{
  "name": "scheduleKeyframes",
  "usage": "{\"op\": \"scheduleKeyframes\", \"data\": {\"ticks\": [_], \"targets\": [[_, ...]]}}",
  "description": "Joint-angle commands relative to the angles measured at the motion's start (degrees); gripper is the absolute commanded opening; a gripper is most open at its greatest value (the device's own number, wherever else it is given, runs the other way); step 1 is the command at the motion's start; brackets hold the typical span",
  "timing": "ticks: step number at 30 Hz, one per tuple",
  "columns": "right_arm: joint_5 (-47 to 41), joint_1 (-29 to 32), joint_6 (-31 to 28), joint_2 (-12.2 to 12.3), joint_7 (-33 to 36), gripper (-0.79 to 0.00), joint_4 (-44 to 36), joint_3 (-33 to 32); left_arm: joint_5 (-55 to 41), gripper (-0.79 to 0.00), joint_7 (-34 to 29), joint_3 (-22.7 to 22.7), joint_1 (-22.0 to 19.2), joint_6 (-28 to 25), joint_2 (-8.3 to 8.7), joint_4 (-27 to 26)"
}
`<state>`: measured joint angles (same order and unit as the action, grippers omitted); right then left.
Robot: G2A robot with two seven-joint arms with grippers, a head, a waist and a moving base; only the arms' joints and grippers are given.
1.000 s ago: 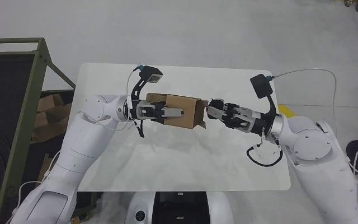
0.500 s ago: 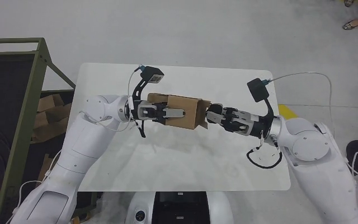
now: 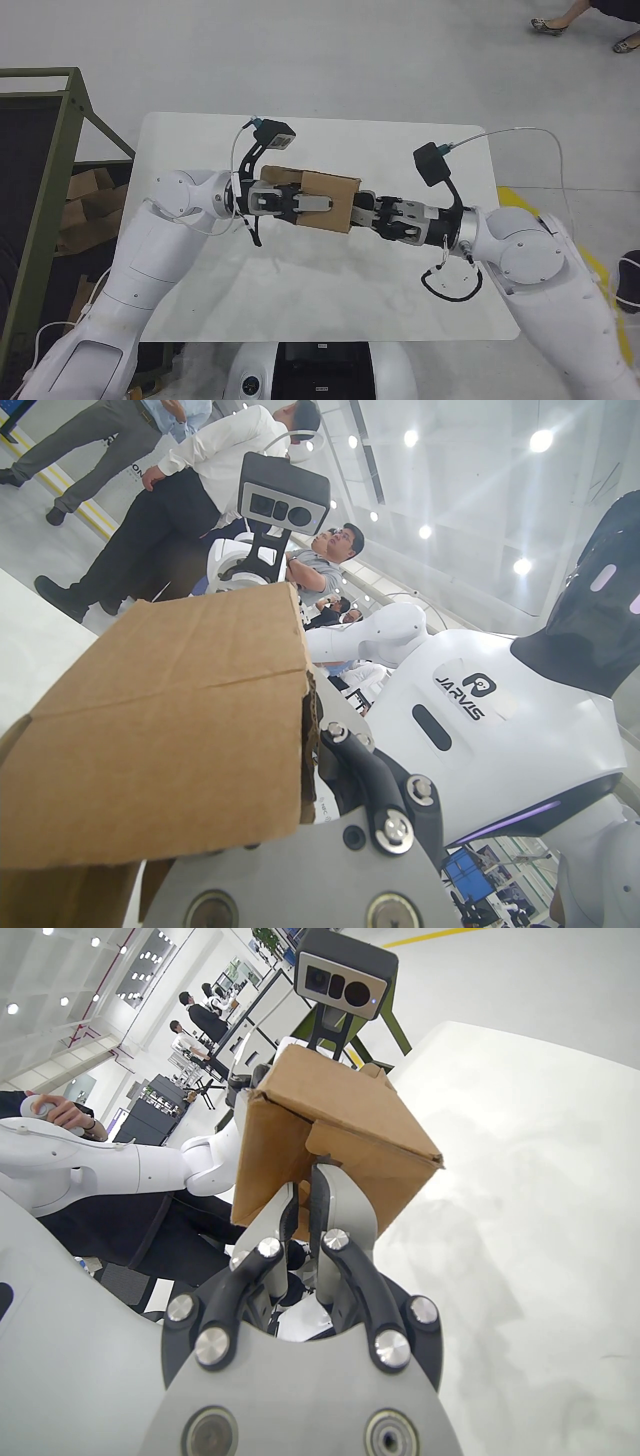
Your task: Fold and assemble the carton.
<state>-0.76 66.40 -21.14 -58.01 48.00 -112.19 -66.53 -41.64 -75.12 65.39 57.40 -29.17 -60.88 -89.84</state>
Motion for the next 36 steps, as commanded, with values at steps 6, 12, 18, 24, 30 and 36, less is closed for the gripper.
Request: {"op": "scheduleKeyframes", "data": {"ticks": [6, 12, 18, 24, 30, 36], "targets": [[0.7, -2.2, 0.8, -0.7, -1.3, -0.736, 0.8, 2.9, -0.5, -0.785, -0.4, -0.3, 0.0, 0.5, -0.01, 0.2], [0.3, -3.4, 0.4, -1.0, -2.0, -0.745, 1.6, 3.9, -0.8, -0.785, -0.6, -0.5, -0.4, 0.6, -0.06, 0.5], [0.0, -4.2, 0.2, -1.3, -2.5, -0.763, 2.6, 4.8, -1.1, -0.785, -0.5, -0.6, -0.7, 0.5, -0.11, 0.6], [-0.8, -4.8, -0.5, -1.6, -2.9, -0.785, 3.7, 5.3, -1.1, -0.785, -0.4, -0.5, -0.7, 0.4, -0.09, 0.6], [-1.3, -4.8, -1.0, -1.7, -3.0, -0.785, 4.1, 4.9, -1.1, -0.785, -0.3, -0.2, -0.6, 0.3, -0.04, 0.6], [-1.2, -3.6, -1.6, -1.3, -2.6, -0.785, 3.7, 2.6, -0.8, -0.785, -0.1, 0.0, -0.4, 0.1, 0.02, 0.5]]}}
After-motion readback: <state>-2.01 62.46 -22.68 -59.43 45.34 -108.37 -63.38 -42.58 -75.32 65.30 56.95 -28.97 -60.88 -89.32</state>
